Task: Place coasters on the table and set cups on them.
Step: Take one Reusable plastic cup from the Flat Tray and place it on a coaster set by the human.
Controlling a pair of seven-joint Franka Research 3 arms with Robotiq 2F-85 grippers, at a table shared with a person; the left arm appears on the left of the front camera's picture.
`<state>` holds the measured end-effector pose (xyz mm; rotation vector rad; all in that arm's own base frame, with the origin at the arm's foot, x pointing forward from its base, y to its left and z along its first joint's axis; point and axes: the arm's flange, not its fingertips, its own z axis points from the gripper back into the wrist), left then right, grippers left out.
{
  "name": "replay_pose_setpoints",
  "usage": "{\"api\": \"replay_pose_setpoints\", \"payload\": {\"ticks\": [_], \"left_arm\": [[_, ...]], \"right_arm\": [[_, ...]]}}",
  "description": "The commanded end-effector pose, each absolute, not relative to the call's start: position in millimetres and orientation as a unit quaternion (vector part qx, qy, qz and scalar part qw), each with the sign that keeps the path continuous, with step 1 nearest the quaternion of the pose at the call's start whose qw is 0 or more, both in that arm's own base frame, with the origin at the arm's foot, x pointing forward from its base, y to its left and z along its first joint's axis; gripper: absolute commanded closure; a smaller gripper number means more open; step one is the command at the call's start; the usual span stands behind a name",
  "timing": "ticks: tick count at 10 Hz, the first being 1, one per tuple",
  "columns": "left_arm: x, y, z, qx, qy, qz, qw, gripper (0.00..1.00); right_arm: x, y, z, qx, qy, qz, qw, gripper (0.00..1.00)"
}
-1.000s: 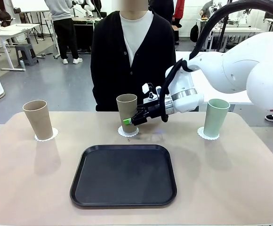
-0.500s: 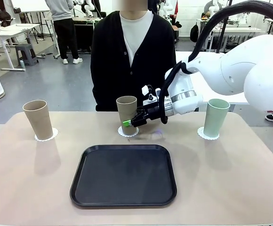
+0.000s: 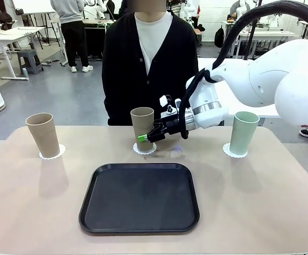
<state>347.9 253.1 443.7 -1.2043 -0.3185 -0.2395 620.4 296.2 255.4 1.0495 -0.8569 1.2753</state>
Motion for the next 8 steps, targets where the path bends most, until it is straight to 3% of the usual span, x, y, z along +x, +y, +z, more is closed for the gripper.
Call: {"api": "replay_pose_setpoints", "payload": {"ticks": [1, 6, 7, 8], "left_arm": [[346.8, 254.0, 445.7, -0.563, -0.152, -0.113, 0.805, 0.00], [346.8, 254.0, 445.7, -0.563, -0.152, -0.113, 0.805, 0.00], [346.8, 254.0, 445.7, -0.563, -0.152, -0.113, 0.805, 0.00], [346.8, 254.0, 445.7, -0.563, -0.152, -0.113, 0.805, 0.00]], "right_arm": [[629.4, 299.2, 255.9, 0.463, -0.368, 0.546, 0.593, 0.18], [630.2, 298.7, 252.9, 0.468, -0.364, 0.545, 0.592, 0.18], [630.1, 298.5, 252.5, 0.469, -0.361, 0.546, 0.593, 0.01], [629.8, 298.4, 252.1, 0.468, -0.358, 0.547, 0.595, 0.00]]}}
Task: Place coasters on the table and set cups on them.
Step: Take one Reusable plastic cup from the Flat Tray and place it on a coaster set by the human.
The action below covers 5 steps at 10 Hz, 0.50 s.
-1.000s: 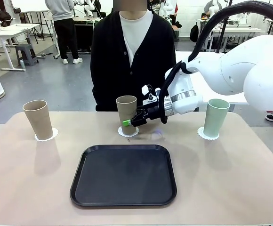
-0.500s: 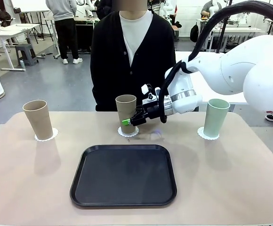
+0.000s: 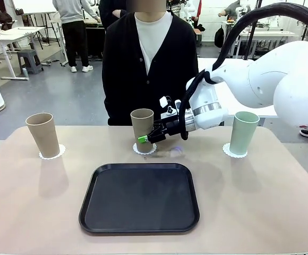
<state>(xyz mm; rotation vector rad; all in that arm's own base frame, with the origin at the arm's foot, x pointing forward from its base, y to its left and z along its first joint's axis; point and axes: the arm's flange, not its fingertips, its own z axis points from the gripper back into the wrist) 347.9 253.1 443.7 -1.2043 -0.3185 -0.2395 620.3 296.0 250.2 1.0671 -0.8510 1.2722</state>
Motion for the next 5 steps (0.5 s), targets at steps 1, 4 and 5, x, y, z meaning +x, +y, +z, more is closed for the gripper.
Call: {"api": "replay_pose_setpoints", "payload": {"ticks": [1, 4, 5], "left_arm": [[346.8, 254.0, 445.7, -0.563, -0.152, -0.113, 0.805, 0.00], [346.8, 254.0, 445.7, -0.563, -0.152, -0.113, 0.805, 0.00], [346.8, 254.0, 445.7, -0.563, -0.152, -0.113, 0.805, 0.00]], "right_arm": [[629.5, 298.8, 251.9, 0.468, -0.356, 0.547, 0.595, 0.00], [629.4, 299.7, 251.3, 0.465, -0.352, 0.549, 0.598, 0.00], [628.9, 299.7, 251.4, 0.461, -0.349, 0.552, 0.601, 0.00]]}}
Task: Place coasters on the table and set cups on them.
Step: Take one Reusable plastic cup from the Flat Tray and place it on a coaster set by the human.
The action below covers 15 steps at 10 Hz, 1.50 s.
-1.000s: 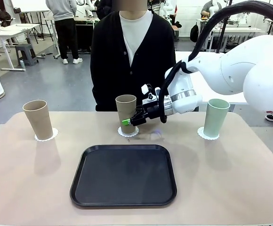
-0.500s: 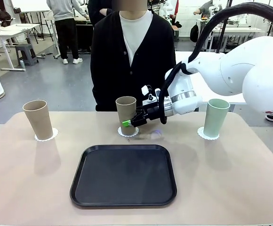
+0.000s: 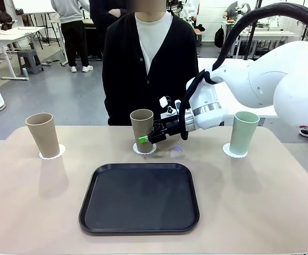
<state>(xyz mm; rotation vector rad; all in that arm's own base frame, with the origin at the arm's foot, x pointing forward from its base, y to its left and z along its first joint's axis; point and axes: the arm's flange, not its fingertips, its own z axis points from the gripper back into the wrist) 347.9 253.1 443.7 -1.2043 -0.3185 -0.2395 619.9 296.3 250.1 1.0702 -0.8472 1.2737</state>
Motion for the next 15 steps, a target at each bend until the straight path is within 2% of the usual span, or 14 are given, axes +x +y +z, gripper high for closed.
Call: {"api": "replay_pose_setpoints", "payload": {"ticks": [1, 7, 15], "left_arm": [[346.8, 254.0, 445.7, -0.563, -0.152, -0.113, 0.805, 0.00], [346.8, 254.0, 445.7, -0.563, -0.152, -0.113, 0.805, 0.00], [346.8, 254.0, 445.7, -0.563, -0.152, -0.113, 0.805, 0.00]], "right_arm": [[629.2, 298.9, 251.5, 0.452, -0.341, 0.554, 0.610, 0.00], [630.1, 292.1, 252.8, 0.425, -0.307, 0.553, 0.647, 0.00], [618.8, 270.0, 274.1, 0.340, -0.242, 0.575, 0.704, 0.00]]}}
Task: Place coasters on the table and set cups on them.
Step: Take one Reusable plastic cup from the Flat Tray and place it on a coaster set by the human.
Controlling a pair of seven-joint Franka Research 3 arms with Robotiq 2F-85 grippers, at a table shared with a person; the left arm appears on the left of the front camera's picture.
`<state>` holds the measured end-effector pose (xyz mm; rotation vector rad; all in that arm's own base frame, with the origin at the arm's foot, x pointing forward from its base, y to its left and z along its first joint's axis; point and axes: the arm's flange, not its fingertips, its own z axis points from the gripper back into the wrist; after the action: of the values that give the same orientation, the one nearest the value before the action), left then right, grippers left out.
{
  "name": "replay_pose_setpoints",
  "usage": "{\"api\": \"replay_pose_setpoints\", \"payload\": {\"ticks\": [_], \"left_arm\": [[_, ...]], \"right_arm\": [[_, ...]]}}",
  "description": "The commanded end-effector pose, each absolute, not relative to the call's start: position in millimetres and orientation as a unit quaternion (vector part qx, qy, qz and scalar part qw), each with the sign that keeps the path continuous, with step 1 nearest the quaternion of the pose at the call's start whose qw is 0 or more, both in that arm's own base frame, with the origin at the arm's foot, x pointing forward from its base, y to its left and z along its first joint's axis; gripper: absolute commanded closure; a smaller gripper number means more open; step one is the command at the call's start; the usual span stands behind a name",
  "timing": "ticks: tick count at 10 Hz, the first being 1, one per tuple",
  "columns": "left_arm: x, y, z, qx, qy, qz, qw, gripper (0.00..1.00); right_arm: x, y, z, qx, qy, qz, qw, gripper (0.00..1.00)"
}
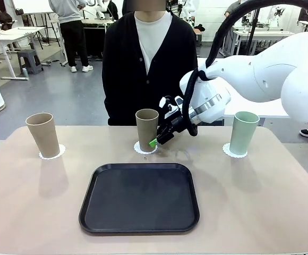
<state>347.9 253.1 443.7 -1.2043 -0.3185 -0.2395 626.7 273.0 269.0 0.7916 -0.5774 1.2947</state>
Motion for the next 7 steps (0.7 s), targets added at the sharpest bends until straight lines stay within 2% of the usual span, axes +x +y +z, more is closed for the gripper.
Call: {"api": "replay_pose_setpoints", "payload": {"ticks": [1, 4, 6, 7], "left_arm": [[346.8, 254.0, 445.7, -0.563, -0.152, -0.113, 0.805, 0.00], [346.8, 254.0, 445.7, -0.563, -0.152, -0.113, 0.805, 0.00], [346.8, 254.0, 445.7, -0.563, -0.152, -0.113, 0.805, 0.00], [346.8, 254.0, 445.7, -0.563, -0.152, -0.113, 0.805, 0.00]], "right_arm": [[616.5, 264.2, 278.2, 0.332, -0.239, 0.571, 0.712, 0.00], [603.1, 248.9, 300.4, 0.286, -0.226, 0.564, 0.741, 0.00], [580.0, 237.5, 343.7, 0.210, -0.170, 0.550, 0.790, 0.00], [567.4, 232.5, 371.0, 0.157, -0.107, 0.531, 0.826, 0.00]]}}
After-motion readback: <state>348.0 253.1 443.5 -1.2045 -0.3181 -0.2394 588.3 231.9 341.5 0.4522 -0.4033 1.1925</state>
